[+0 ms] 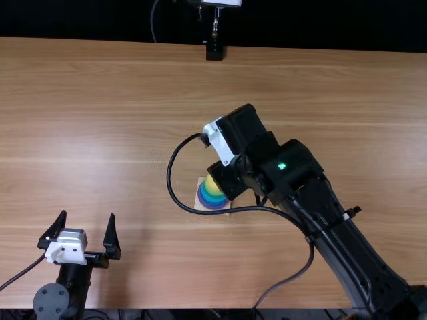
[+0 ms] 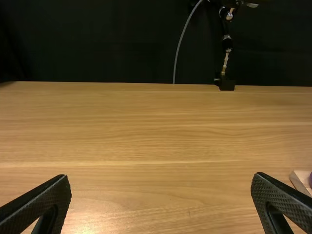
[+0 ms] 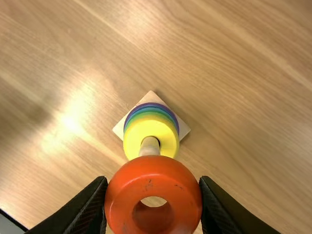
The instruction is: Build the Hanoi tower: stack the rings onto the peg from bottom to top in this color order: purple, dark blue, light blue, dark green, light green, yellow, orange.
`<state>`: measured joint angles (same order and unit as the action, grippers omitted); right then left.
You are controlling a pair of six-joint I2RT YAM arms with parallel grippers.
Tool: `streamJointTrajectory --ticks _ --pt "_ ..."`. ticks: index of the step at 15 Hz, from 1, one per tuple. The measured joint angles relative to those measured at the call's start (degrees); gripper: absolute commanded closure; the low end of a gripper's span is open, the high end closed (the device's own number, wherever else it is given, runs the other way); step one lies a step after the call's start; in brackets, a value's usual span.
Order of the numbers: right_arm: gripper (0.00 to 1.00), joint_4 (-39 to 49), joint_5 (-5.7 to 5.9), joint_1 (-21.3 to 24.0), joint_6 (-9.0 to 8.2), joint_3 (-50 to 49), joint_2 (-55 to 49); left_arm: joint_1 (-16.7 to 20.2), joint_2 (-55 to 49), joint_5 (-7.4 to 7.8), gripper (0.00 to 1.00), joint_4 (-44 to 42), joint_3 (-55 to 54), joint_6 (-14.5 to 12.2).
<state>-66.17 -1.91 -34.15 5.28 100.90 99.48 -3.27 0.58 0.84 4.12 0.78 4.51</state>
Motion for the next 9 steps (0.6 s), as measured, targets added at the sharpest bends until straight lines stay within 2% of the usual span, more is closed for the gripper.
streamJointTrajectory --ticks 9 --pt "1.0 1.4 -0.02 -0.4 -0.07 0.1 3.6 0.0 0.0 -0.02 0.0 0.0 0.0 0.0"
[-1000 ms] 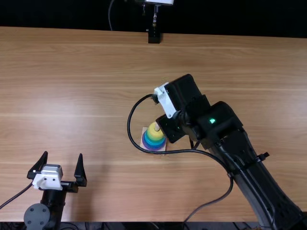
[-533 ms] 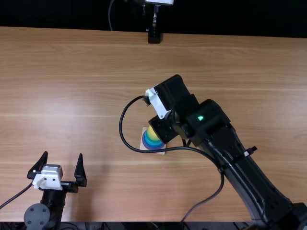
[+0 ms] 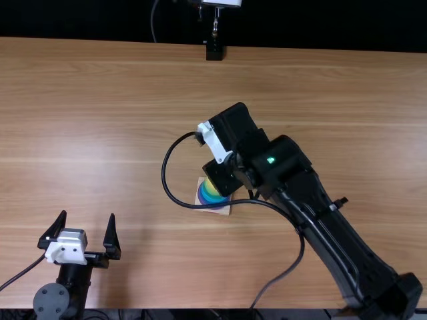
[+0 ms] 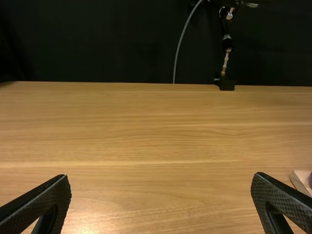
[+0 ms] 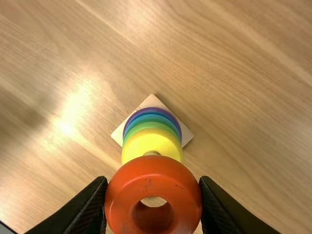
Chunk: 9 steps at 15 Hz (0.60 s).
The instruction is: Build the Hanoi tower: stack the rings onto the peg from bottom to top in this color order: purple, dark blue, light blue, dark green, light green, yellow, orange.
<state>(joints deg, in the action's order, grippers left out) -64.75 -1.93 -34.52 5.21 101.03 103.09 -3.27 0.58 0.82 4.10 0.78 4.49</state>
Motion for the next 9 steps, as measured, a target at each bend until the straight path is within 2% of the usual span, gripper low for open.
streamJointTrajectory --ticks 4,5,6,7,9 --pt "1.0 -0.1 0.02 0.0 0.0 0.0 2.3 0.0 0.0 0.02 0.0 0.0 0.0 0.0" --pt "0.77 -0.1 0.0 0.0 -0.02 0.0 2.3 0.0 0.0 0.02 0.0 0.0 0.0 0.0" --pt "0.11 -0.2 0.0 0.0 0.02 0.0 2.3 0.0 0.0 0.02 0.0 0.0 0.0 0.0" --pt "0.0 -0.1 0.0 -0.1 -0.07 0.0 2.3 0.0 0.0 0.02 0.0 0.0 0.0 0.0" --pt "0.0 -0.1 0.04 -0.7 0.0 0.0 2.3 0.0 0.0 0.02 0.0 0.0 0.0 0.0"
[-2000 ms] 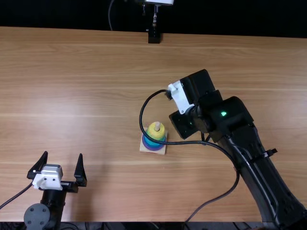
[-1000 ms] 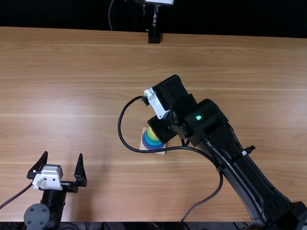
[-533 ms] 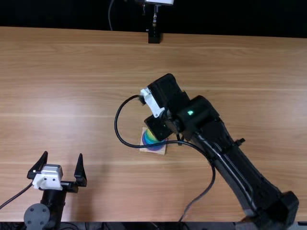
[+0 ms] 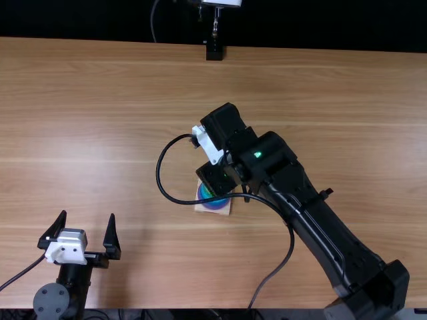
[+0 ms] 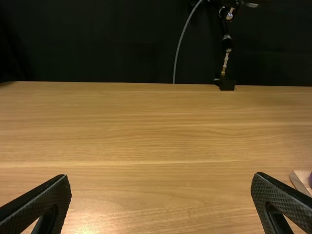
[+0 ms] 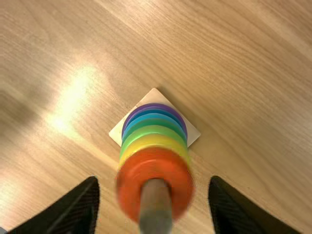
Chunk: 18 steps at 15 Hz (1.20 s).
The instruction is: Build the Hanoi tower: stack the rings onto the peg from bottom to top in this color order: purple, dark blue, light blue, dark green, light green, yellow, orange.
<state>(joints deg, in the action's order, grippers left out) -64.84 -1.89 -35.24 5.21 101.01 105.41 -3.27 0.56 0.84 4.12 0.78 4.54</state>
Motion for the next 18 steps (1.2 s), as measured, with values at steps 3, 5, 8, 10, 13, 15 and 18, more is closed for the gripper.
streamJointTrajectory --ticks 3,5,8,10,13,15,18 --pt "0.0 4.2 0.04 0.0 -0.04 0.0 0.0 0.0 0.0 0.0 0.0 0.0 0.0 0.0" --pt "0.0 12.5 1.36 0.0 0.02 0.0 0.0 0.0 0.0 0.0 0.0 0.0 0.0 0.0" --pt "0.0 25.1 12.59 0.0 0.28 0.0 0.0 0.0 0.0 0.0 0.0 0.0 0.0 0.0" --pt "0.0 30.2 17.31 0.4 0.35 -0.5 -1.4 0.0 0.0 -0.02 0.0 0.0 0.0 0.0" --pt "0.0 35.1 19.26 5.3 0.42 -9.5 -15.0 0.0 0.0 0.0 0.0 0.0 0.0 0.0" --pt "0.0 44.7 20.37 10.8 0.31 -17.9 -26.9 0.0 0.0 0.0 0.0 0.0 0.0 0.0" --pt "0.0 58.9 17.64 19.1 0.26 -32.7 -40.0 0.0 0.0 0.0 0.0 0.0 0.0 0.0"
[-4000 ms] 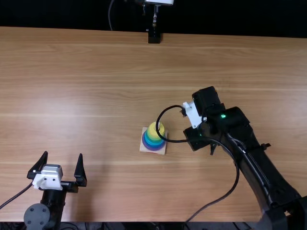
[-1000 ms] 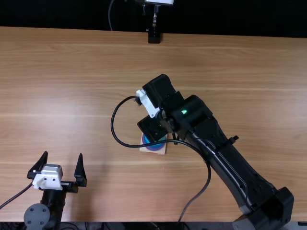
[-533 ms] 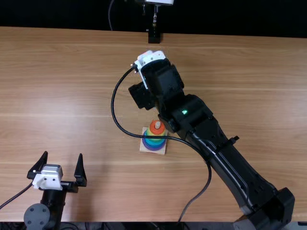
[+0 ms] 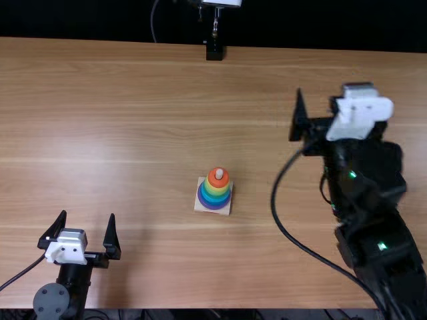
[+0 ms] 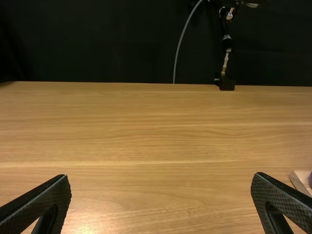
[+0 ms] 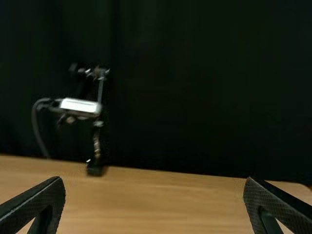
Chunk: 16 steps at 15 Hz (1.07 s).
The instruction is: Build the Hanoi tower: stack the rings onto the peg from bottom to top in this color order: purple, dark blue, light blue, dark green, light green, yellow, orange.
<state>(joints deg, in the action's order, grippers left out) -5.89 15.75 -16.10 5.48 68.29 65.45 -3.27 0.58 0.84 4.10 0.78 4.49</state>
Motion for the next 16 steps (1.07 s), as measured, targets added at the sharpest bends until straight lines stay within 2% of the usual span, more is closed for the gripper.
streamJointTrajectory --ticks 2,4,5,7,11,14,16 --pt "0.0 3.0 -6.97 8.6 -0.02 -11.1 -7.8 0.0 0.0 0.0 0.0 0.0 0.0 0.0" --pt "0.0 3.3 -11.04 12.9 -0.09 -22.1 -16.3 0.0 0.0 -0.02 0.0 0.0 0.0 0.0" --pt "0.0 4.3 -12.24 13.8 -0.07 -27.5 -21.0 0.0 0.0 -0.02 0.0 0.0 0.0 0.0" --pt "0.0 10.4 -13.57 15.2 -0.04 -39.6 -33.2 0.0 0.0 0.0 0.0 0.0 0.0 0.0" --pt "0.0 12.5 -14.47 15.8 -0.04 -57.6 -51.9 0.0 0.0 0.02 0.0 0.0 0.0 0.0" --pt "0.0 11.9 -14.67 15.8 -0.07 -64.9 -59.2 0.0 0.0 -0.02 0.0 0.0 0.0 0.0" --pt "0.0 8.3 -14.67 15.8 -0.13 -66.5 -61.9 0.0 0.0 -0.02 0.0 0.0 0.0 0.0"
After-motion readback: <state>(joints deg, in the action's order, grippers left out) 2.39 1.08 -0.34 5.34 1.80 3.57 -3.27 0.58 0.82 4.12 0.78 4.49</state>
